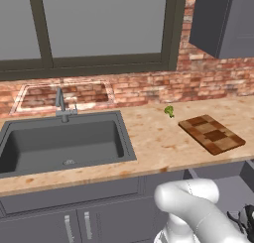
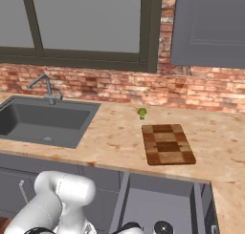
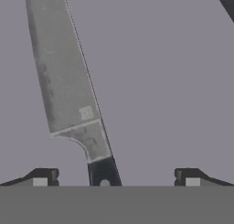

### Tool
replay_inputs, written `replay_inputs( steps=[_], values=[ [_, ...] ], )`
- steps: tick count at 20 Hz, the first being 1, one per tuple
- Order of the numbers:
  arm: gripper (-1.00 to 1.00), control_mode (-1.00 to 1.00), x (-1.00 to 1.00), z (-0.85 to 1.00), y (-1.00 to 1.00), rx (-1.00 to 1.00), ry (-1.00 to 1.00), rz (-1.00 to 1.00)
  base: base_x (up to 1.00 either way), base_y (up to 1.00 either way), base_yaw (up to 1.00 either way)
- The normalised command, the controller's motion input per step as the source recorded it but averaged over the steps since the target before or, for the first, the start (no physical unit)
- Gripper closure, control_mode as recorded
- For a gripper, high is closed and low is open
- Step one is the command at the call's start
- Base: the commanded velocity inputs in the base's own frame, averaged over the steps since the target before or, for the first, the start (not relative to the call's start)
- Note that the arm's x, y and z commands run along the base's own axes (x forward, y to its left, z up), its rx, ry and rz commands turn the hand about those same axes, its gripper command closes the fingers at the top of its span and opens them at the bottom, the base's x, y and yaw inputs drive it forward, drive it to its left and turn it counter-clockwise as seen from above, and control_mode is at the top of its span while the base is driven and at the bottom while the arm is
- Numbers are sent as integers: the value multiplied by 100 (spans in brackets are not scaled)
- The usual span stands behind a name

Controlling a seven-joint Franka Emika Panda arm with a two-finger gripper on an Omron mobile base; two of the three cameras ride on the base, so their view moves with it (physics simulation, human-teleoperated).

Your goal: Open the drawer on the right and place the cutting tools on the cutting board.

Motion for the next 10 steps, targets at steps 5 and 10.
replay_inputs(
  steps=[5,10],
  values=[
    [100,-100,0,-27,0,-1,0,1,0,0,0],
    [100,-100,-1,-12,0,0,0,0,0,0,0]
  ],
)
